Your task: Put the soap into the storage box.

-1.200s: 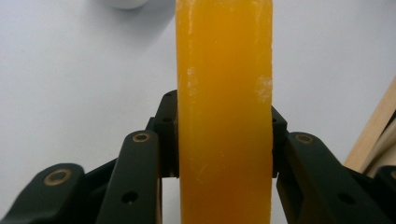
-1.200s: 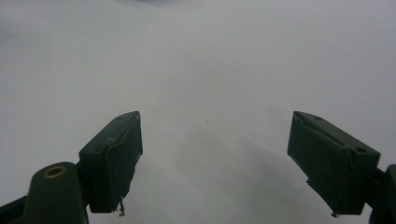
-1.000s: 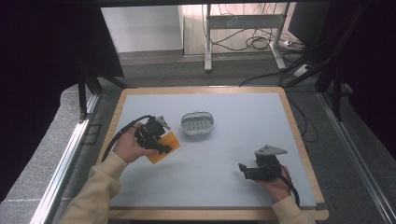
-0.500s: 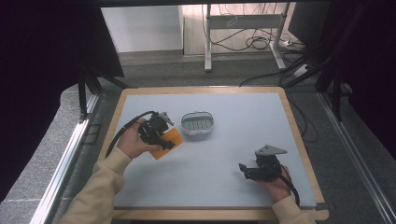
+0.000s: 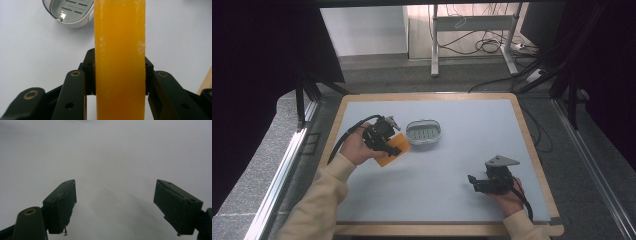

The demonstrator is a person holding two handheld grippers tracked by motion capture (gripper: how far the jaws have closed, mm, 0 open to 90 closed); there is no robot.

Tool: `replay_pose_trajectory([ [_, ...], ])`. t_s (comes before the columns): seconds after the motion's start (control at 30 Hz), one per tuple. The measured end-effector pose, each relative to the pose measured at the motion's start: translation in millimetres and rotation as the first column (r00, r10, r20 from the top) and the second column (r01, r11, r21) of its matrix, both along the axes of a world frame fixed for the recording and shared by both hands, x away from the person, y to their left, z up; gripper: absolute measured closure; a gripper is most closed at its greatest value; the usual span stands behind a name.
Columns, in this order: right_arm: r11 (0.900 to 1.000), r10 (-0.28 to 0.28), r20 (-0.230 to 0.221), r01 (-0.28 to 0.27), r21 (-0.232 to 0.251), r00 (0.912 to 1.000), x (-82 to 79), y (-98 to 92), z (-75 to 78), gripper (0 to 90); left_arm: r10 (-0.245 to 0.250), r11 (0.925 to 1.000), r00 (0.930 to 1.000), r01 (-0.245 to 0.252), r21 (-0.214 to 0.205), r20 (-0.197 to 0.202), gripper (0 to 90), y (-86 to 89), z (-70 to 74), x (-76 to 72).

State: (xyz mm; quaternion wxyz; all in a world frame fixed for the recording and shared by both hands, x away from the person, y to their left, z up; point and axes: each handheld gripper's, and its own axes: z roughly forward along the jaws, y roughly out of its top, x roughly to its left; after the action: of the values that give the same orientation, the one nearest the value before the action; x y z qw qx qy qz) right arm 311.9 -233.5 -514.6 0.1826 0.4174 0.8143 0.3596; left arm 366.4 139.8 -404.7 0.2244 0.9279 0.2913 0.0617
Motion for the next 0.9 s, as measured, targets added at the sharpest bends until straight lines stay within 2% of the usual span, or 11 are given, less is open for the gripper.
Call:
replay_pose_trajectory([
  [0.3, 1.0000, 0.003, -0.007, -0.003, -0.003, 1.0000, 0.2, -0.2, -0.6, 18.8, -0.012, 0.9999, 0.9999, 0.012, 0.001, 0.003, 62.3, -4.4, -0.6, 8.4],
  [0.6, 1.0000, 0.003, -0.010, -0.003, -0.004, 0.9999, 0.5, -0.3, -1.0, 18.9, -0.015, 0.9997, 0.9998, 0.015, 0.021, 0.012, 62.3, -8.1, -0.6, 17.9],
  [0.8, 1.0000, 0.004, -0.010, -0.005, -0.008, 0.9999, 0.5, -0.5, -1.1, 18.9, -0.038, 0.9983, 0.9992, 0.038, 0.044, 0.010, 62.3, -14.2, -0.8, 20.6],
  [0.9, 1.0000, 0.004, -0.010, -0.004, -0.006, 0.9999, 0.6, -0.8, -1.0, 18.9, -0.036, 0.9988, 0.9994, 0.035, 0.034, 0.005, 62.3, -15.3, -1.5, 23.3],
])
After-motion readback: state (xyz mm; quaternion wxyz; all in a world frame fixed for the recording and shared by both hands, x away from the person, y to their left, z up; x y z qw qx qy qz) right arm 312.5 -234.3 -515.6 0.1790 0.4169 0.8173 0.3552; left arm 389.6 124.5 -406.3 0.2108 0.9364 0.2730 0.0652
